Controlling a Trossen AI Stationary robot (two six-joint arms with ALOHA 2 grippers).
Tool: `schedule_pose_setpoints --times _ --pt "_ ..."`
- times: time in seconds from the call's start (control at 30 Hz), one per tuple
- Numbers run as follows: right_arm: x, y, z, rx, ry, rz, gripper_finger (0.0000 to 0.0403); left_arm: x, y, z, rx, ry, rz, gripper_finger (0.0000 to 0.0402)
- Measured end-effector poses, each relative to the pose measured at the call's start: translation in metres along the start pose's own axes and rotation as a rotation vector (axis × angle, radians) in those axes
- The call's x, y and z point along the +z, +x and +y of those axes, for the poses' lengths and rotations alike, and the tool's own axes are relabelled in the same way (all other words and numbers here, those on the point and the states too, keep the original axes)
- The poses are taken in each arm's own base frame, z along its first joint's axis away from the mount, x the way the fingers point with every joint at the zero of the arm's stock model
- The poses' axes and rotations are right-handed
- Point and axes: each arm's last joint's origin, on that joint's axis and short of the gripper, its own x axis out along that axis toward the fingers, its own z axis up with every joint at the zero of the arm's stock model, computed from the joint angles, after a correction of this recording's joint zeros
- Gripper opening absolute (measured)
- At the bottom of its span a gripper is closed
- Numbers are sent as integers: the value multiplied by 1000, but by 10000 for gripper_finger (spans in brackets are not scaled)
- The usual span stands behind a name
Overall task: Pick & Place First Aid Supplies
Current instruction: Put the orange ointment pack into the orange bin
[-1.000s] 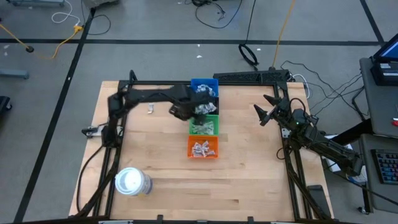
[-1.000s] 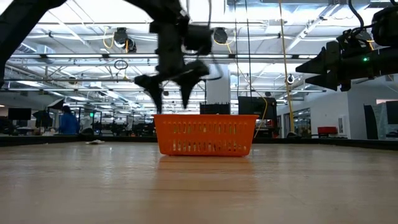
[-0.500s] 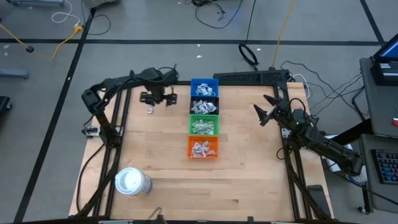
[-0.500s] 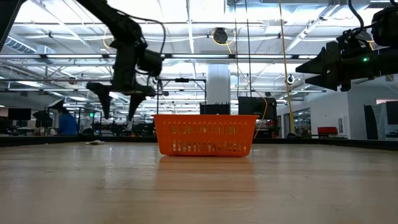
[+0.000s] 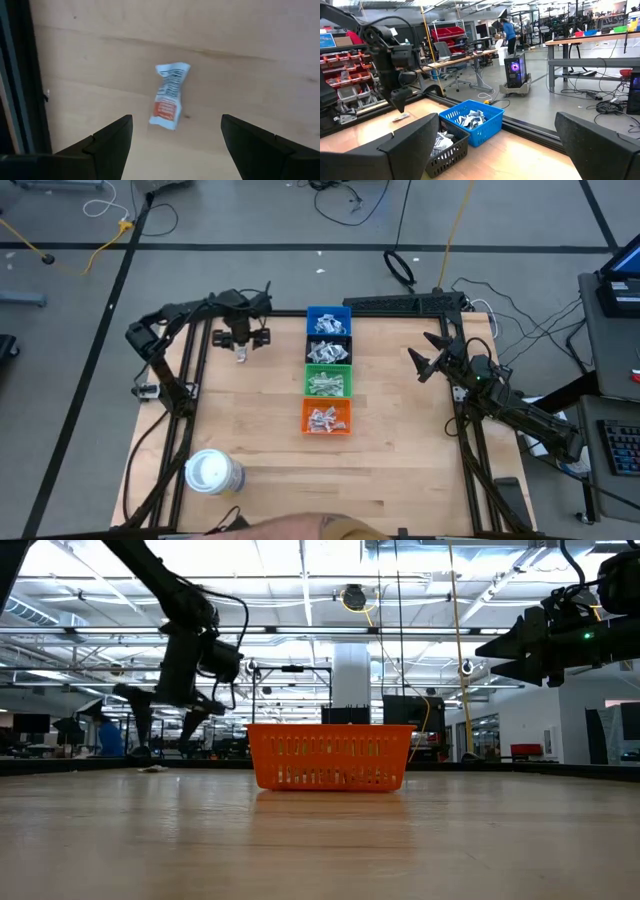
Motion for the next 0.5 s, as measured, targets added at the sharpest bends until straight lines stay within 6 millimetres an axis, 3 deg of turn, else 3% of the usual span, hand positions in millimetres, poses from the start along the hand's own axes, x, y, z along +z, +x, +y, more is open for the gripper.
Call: schedule_pose_setpoints --times 0.33,0.5 --pt "0 0 0 0 0 1 393 -9 34 9 24 -3 -2 310" --pt "0 0 0 0 0 0 393 -9 37 10 37 134 -22 310"
